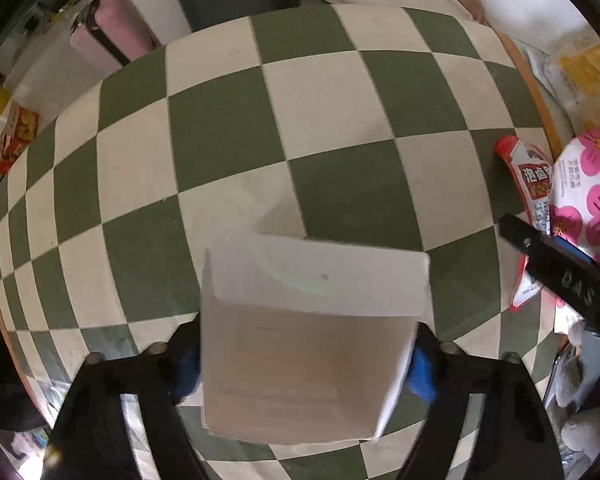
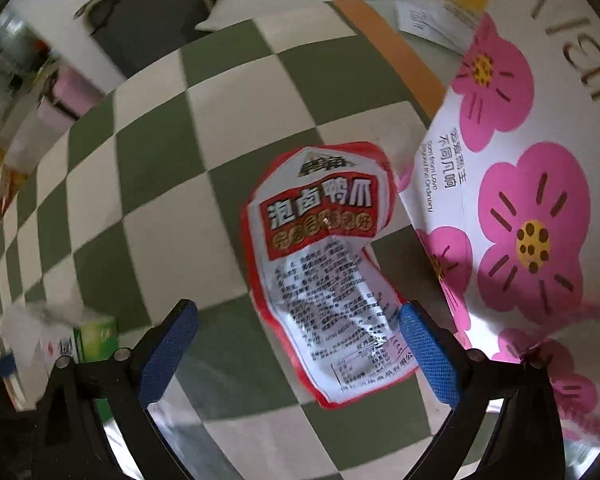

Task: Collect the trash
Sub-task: 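Grasp the open white paper box with the left tool while the right tool grasps the red snack packet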

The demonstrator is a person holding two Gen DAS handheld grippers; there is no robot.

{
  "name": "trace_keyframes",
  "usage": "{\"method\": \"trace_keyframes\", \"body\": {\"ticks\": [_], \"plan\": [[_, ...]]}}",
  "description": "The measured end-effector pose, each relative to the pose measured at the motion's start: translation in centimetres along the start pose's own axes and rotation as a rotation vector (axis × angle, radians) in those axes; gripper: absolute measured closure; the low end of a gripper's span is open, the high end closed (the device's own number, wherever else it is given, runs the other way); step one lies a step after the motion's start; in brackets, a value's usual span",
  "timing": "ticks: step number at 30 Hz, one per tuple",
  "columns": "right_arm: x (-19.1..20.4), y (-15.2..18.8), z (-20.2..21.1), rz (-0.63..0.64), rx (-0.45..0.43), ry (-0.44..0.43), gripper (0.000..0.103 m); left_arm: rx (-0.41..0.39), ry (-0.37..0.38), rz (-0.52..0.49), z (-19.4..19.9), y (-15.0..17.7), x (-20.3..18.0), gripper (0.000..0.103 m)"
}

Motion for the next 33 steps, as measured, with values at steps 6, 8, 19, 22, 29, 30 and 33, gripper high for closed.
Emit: {"method": "trace_keyframes", "body": {"ticks": [6,8,19,22,29,30,33], "plan": [[0.2,0.1,0.7,-0.036,-0.027,-0.047,0.039,-0.014,-0.011,0.076,0.9,2.6,2.0,0.026],[1.0,1.0,0.8,-0.009,0.023,-0.117,0.04,-0.01,-0.007,0.105,1.1,3.8,2.8,0.026],[3.4,1.3,0.7,0.116,0.096,-0.233,0.006,0.009,-0.016,0.202,0.3,7.6,4.7,0.026],[4.8,1.6,-0.8,0.178,0.145,-0.214,0.006,0.001,-0.02,0.206,0.1,7.3,4.4,0.026],[6.4,3.5,-2.8,0.203,0.122,-0.157,0.033,-0.024,-0.03,0.217,1.8,8.0,4.1,0.026],[6.8,3.7,-2.9,0.201,0.116,-0.156,0.035,-0.029,-0.032,0.22,2.3,8.4,4.0,0.026],[7.0,4.4,-2.5,0.214,0.097,-0.137,0.037,-0.046,-0.045,0.224,3.6,8.7,3.3,0.026]]}}
Point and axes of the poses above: each gripper's, at about its wrist camera, not at the fingertips, and z roughly against the way its jaws point, x to its left, y to its underside, the point moved 2 cm from there along -z, roughly the way its jaws point, and after that the axes turned 11 degrees about -y, right-handed, at the moved point
